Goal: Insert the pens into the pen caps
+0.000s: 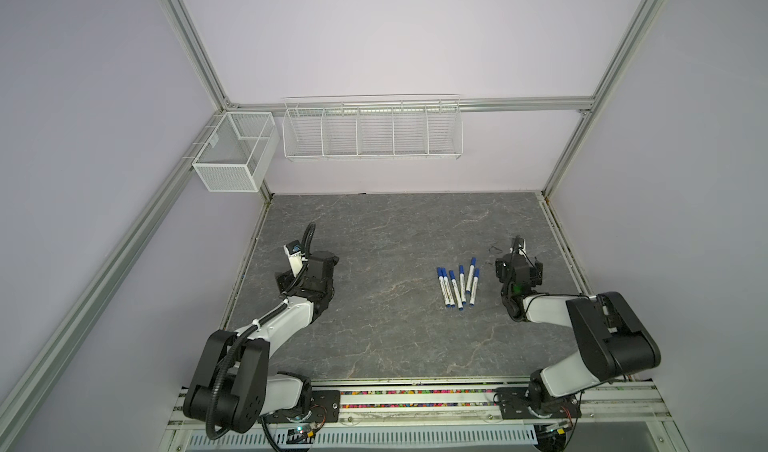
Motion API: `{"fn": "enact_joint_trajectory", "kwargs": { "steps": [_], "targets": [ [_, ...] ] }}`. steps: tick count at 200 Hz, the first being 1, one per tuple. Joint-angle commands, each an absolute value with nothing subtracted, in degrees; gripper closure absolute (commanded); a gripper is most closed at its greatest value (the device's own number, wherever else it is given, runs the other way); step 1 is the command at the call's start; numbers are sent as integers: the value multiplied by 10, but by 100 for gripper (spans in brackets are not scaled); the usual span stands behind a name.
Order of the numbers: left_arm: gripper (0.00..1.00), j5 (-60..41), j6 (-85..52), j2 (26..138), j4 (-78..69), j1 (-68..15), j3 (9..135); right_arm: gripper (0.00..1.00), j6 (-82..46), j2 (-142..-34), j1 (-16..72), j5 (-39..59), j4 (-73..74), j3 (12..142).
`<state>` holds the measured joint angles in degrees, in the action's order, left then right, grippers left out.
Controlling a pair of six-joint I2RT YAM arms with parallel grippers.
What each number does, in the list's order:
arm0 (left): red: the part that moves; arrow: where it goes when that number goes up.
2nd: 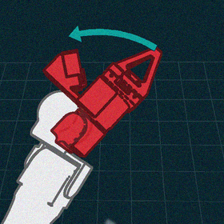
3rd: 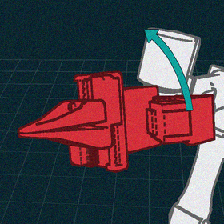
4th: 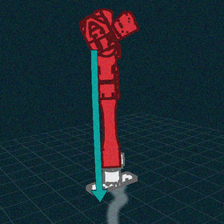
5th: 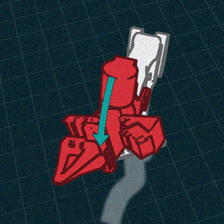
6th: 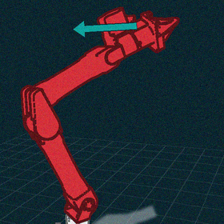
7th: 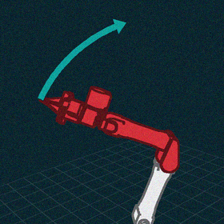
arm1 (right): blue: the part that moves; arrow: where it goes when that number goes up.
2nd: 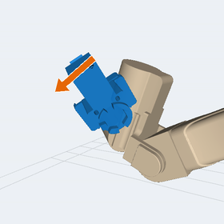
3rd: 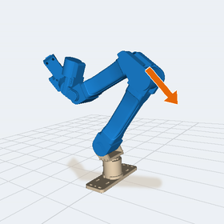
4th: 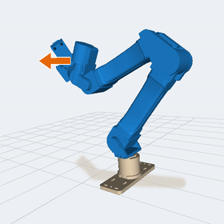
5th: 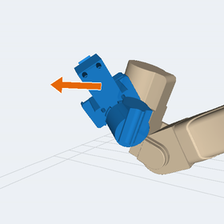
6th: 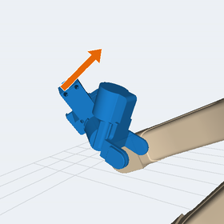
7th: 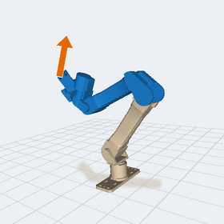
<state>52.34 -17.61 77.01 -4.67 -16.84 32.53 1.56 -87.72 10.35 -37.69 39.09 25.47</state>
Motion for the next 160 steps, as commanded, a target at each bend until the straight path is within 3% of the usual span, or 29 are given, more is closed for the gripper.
{"fn": "enact_joint_trajectory", "kwargs": {
  "steps": [1, 20, 22, 25, 81, 126, 160],
  "targets": [
    [12, 518, -154, 774, -126, -165, 319, 10, 28, -855, 58, -217, 451, 242],
    [11, 514, -117, 789, -203, -165, 302, 12, 9, -870, -13, -31, 466, 235],
    [4, 512, -113, 793, -207, -164, 303, 12, 11, -872, -14, -26, 471, 233],
    [0, 508, -108, 797, -211, -164, 305, 12, 13, -874, -13, -27, 476, 232],
    [1, 449, -48, 871, -244, -165, 358, 12, 19, -870, -1, -49, 471, 232],
    [1, 396, -35, 844, -277, -157, 326, 12, 18, -871, 0, -48, 470, 232],
    [1, 255, -41, 836, -251, -104, 330, 12, 18, -871, -2, -47, 470, 232]
  ]
}}
